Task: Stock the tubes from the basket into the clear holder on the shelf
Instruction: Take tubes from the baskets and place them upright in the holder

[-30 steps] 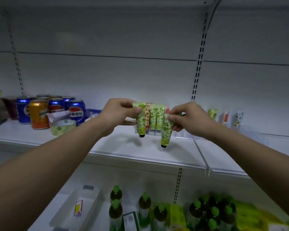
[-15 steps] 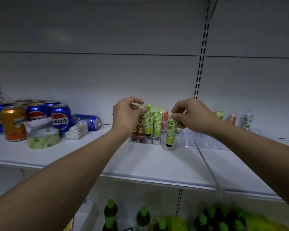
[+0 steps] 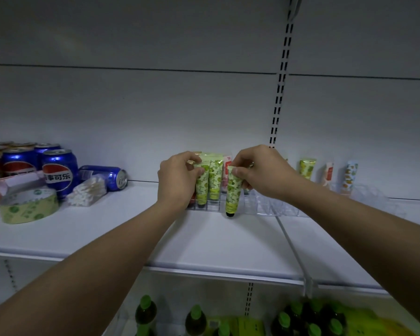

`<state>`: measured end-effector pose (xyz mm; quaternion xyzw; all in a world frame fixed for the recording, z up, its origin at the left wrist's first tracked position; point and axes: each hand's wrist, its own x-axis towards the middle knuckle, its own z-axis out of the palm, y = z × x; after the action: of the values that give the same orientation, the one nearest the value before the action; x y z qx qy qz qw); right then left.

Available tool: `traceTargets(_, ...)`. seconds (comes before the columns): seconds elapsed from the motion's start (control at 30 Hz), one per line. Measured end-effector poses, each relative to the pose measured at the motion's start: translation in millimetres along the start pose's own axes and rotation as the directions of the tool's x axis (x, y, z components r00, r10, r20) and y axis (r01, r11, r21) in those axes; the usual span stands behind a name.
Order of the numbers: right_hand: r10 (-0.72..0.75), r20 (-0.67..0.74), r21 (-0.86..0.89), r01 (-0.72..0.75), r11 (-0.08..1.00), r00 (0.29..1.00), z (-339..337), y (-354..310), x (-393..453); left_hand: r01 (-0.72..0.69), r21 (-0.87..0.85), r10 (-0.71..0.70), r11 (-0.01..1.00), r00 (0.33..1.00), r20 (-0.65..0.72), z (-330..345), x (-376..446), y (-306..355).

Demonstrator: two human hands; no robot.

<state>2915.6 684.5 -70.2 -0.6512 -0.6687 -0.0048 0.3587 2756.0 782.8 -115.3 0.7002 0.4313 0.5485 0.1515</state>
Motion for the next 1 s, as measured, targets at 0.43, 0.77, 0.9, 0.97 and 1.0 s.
traceTargets(0.43, 0.005, 0.035, -0.111, -0.001, 0.994, 0.999, -12, -23, 0, -0.135, 0.106, 0.113, 0.985, 0.975, 0.191, -39, -28, -4)
traceTargets(0.77, 0.022, -0.001, -0.156, -0.022, 0.988, 1.0, -8, -42, 24, -0.326, 0.462, -0.088, 0.825, 0.732, 0.675, -60, -82, -39)
traceTargets(0.9, 0.034, -0.02, -0.142, -0.037, 0.989, 0.999, 0, -44, 33, -0.341, 0.469, -0.101, 0.815, 0.713, 0.694, -58, -82, -39)
traceTargets(0.97, 0.04, -0.015, -0.135, -0.042, 0.99, 0.999, 6, -42, 36, -0.348, 0.469, -0.098, 0.812, 0.711, 0.697, -58, -82, -40)
traceTargets(1.0, 0.04, -0.015, -0.135, -0.042, 0.99, 0.999, 10, -42, 37, -0.351, 0.469, -0.094, 0.811, 0.713, 0.695, -58, -82, -41)
